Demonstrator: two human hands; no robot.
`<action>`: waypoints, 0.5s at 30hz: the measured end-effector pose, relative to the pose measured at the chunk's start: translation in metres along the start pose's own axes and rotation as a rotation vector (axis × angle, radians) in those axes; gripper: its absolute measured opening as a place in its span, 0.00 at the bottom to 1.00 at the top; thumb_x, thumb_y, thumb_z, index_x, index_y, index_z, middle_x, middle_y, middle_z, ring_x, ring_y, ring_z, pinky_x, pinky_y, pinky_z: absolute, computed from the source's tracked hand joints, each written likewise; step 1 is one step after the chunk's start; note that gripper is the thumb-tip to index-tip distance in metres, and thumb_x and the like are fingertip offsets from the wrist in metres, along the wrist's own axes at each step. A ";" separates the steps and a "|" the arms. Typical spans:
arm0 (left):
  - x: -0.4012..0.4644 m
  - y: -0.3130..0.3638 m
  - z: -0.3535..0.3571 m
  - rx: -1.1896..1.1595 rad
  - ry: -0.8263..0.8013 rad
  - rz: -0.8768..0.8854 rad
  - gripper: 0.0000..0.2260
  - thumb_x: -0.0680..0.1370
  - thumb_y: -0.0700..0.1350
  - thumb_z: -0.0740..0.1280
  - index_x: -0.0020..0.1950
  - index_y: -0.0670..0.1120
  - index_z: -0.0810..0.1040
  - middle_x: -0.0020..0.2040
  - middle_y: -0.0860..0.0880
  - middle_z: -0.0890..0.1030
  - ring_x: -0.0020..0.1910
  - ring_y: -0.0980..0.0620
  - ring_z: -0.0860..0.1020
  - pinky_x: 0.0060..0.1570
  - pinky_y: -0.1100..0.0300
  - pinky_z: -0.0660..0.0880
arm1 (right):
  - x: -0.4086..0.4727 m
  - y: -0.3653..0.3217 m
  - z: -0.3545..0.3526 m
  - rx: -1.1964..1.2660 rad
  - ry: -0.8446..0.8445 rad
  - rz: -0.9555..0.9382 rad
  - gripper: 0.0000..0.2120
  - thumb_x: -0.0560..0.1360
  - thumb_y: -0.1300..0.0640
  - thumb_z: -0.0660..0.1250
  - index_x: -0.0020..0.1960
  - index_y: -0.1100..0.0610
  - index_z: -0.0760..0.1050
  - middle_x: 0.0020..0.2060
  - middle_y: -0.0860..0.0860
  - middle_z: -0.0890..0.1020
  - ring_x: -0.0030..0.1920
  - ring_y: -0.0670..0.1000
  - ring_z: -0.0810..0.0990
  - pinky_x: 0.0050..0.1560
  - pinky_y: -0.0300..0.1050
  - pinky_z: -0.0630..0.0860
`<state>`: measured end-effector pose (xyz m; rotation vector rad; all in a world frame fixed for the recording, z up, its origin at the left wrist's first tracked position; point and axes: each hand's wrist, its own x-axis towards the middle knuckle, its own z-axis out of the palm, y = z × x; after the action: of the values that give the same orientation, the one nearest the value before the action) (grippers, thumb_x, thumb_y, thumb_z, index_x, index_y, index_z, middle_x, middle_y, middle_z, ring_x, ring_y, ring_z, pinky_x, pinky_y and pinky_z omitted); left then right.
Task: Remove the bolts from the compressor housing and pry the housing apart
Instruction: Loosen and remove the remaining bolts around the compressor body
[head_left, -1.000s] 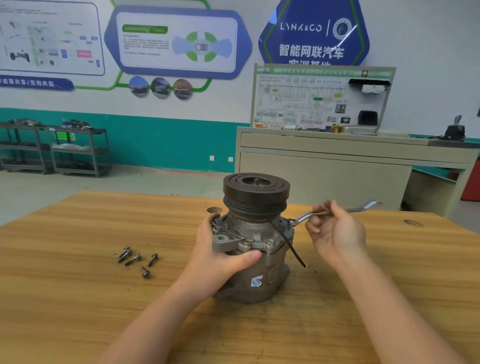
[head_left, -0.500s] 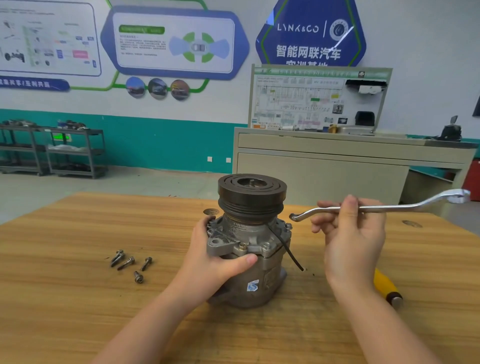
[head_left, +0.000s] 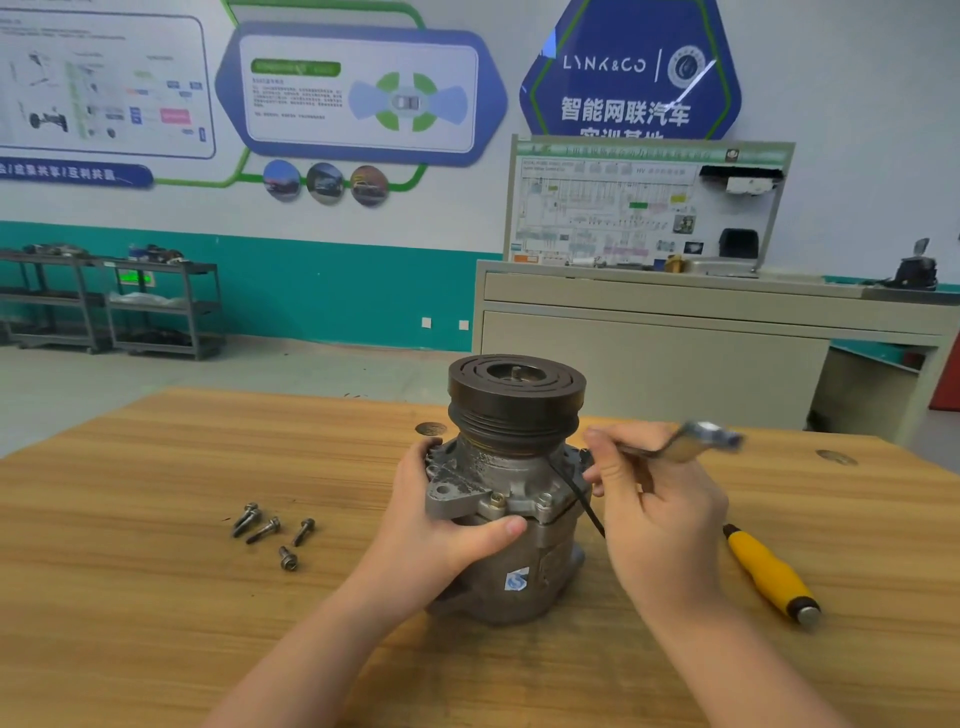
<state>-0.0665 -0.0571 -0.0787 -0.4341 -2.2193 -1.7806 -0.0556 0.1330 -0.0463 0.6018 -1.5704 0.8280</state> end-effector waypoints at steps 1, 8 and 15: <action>0.000 0.000 0.000 -0.003 -0.001 -0.003 0.56 0.52 0.64 0.79 0.73 0.55 0.55 0.66 0.57 0.72 0.63 0.65 0.72 0.62 0.65 0.70 | -0.001 -0.001 0.003 -0.034 -0.006 -0.048 0.12 0.78 0.56 0.66 0.43 0.63 0.79 0.34 0.52 0.80 0.35 0.47 0.79 0.39 0.33 0.74; 0.001 -0.001 -0.001 0.037 0.002 0.003 0.57 0.51 0.68 0.78 0.73 0.58 0.54 0.69 0.54 0.69 0.67 0.59 0.71 0.66 0.60 0.69 | -0.006 -0.006 0.011 0.176 0.126 0.135 0.15 0.83 0.54 0.53 0.44 0.58 0.73 0.33 0.46 0.75 0.34 0.41 0.73 0.38 0.28 0.68; 0.001 -0.001 -0.001 0.033 0.001 0.001 0.55 0.51 0.69 0.78 0.70 0.60 0.54 0.68 0.56 0.70 0.65 0.64 0.70 0.58 0.70 0.68 | 0.023 0.027 0.006 0.807 0.372 1.167 0.12 0.85 0.57 0.50 0.45 0.57 0.66 0.28 0.52 0.77 0.21 0.47 0.70 0.22 0.35 0.64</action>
<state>-0.0676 -0.0581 -0.0786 -0.4270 -2.2443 -1.7409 -0.0842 0.1467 -0.0288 -0.0266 -1.0999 2.3511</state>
